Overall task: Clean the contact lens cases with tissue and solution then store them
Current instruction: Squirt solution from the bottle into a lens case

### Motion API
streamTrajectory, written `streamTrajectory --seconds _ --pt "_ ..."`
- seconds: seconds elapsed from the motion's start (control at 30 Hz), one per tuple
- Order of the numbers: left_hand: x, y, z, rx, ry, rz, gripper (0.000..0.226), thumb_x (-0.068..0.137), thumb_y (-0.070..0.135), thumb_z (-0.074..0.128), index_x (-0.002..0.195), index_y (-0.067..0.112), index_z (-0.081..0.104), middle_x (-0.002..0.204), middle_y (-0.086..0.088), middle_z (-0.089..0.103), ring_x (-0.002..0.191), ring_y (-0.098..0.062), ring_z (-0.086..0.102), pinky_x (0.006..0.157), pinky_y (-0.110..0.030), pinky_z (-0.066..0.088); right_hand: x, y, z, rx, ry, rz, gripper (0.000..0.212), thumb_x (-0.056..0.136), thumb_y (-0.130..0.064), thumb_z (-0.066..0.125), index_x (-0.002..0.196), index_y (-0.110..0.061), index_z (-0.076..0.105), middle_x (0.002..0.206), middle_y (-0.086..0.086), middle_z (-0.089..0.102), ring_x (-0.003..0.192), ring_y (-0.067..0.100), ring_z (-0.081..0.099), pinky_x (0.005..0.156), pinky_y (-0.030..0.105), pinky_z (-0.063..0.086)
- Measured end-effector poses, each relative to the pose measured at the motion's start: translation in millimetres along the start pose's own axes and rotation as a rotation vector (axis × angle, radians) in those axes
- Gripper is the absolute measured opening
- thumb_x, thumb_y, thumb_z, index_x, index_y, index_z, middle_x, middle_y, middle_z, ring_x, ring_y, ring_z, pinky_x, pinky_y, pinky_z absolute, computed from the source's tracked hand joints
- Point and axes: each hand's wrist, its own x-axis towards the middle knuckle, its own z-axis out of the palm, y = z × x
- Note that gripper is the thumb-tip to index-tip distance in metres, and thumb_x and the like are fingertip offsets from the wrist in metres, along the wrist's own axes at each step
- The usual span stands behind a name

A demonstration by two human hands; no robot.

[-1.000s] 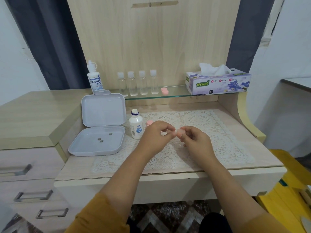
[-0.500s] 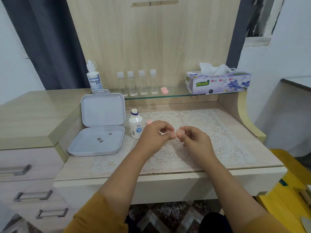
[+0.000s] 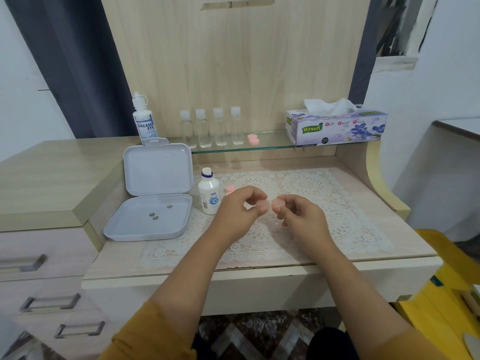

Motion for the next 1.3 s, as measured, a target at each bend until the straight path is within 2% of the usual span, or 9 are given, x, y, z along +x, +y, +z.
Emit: streamTrajectory --seconds 0.2,0.3,0.4,0.6,0.8,0.9,1.03,1.2,1.3 --pt "-1.2 0.9 -2.8 0.004 -0.028 0.005 0.017 0.088 0.014 0.065 0.103 0.023 0.068 0.096 0.019 0.061 0.078 0.013 0.051 0.068 -0.008 0.038 -0.1 -1.7 0.6 0.002 -0.001 0.002 0.008 0.089 -0.025 0.068 0.096 -0.029 0.067 0.083 -0.006 0.069 0.07 -0.001 0.062 0.065 0.013 0.05" --pt "-0.9 -1.5 0.0 -0.002 0.016 -0.008 0.026 0.081 0.025 0.074 0.106 0.025 0.065 0.102 0.019 0.057 0.092 0.002 0.053 0.077 -0.016 0.042 -0.8 -2.3 -0.2 -0.001 -0.003 -0.001 0.008 0.09 -0.025 0.067 0.096 -0.029 0.066 0.082 -0.006 0.069 0.067 -0.003 0.061 0.063 0.011 0.048" --pt "-0.4 -4.0 3.4 0.027 0.039 -0.037 0.026 0.078 0.028 0.076 0.099 0.019 0.066 0.098 0.009 0.056 0.092 -0.008 0.054 0.079 -0.019 0.043 -0.5 -2.4 -0.2 -0.002 -0.006 0.0 0.008 0.09 -0.023 0.067 0.095 -0.029 0.067 0.08 -0.006 0.069 0.066 -0.002 0.061 0.063 0.012 0.048" --pt "-1.3 -4.6 1.3 0.05 -0.04 -0.004 0.018 0.088 0.022 0.065 0.105 0.016 0.069 0.098 0.008 0.057 0.081 0.007 0.05 0.076 -0.014 0.038 -0.6 -2.8 -0.4 0.005 -0.022 0.002 0.01 0.09 -0.02 0.067 0.092 -0.03 0.068 0.081 -0.003 0.069 0.069 0.004 0.062 0.066 0.016 0.051" --pt "-1.7 -4.5 -1.3 -0.008 -0.086 -0.043 0.031 0.091 0.025 0.063 0.121 0.025 0.06 0.11 0.009 0.055 0.092 0.002 0.051 0.078 -0.014 0.043 -0.7 -3.4 0.0 -0.007 -0.028 -0.003 0.011 0.089 -0.021 0.068 0.092 -0.032 0.067 0.079 -0.003 0.069 0.067 0.002 0.061 0.065 0.015 0.05" --pt "-1.4 -6.1 2.5 -0.008 0.014 -0.084 0.032 0.08 0.031 0.074 0.106 0.02 0.059 0.1 0.006 0.056 0.089 -0.006 0.053 0.078 -0.022 0.047 -0.9 -4.6 -0.3 -0.006 -0.026 -0.003 0.011 0.089 -0.021 0.068 0.092 -0.031 0.067 0.079 -0.004 0.069 0.067 0.001 0.061 0.064 0.014 0.05" --pt "-2.5 -7.0 3.6 0.008 0.024 -0.037 0.015 0.084 0.026 0.07 0.094 0.016 0.064 0.091 0.008 0.056 0.081 -0.004 0.052 0.077 -0.026 0.048 -1.8 -6.1 -0.3 -0.019 -0.035 0.001 0.013 0.089 -0.02 0.067 0.091 -0.033 0.066 0.081 -0.003 0.069 0.067 0.0 0.061 0.065 0.014 0.05" --pt "-1.9 -7.6 -0.6 0.003 -0.064 -0.014 0.017 0.092 0.025 0.062 0.107 0.019 0.067 0.1 0.012 0.056 0.087 0.0 0.053 0.076 -0.02 0.044 -2.8 -8.3 -0.5 -0.007 -0.044 0.002 0.014 0.09 -0.02 0.067 0.09 -0.034 0.065 0.08 -0.003 0.069 0.063 -0.003 0.059 0.063 0.01 0.048" --pt "-2.8 -7.4 0.1 -0.015 -0.025 -0.056 0.027 0.087 0.029 0.067 0.113 0.023 0.063 0.103 0.013 0.055 0.093 -0.006 0.053 0.078 -0.023 0.049 -1.9 -7.7 0.1 -0.01 -0.039 0.008 0.014 0.089 -0.02 0.068 0.091 -0.033 0.066 0.079 -0.004 0.069 0.065 -0.001 0.06 0.063 0.011 0.049"
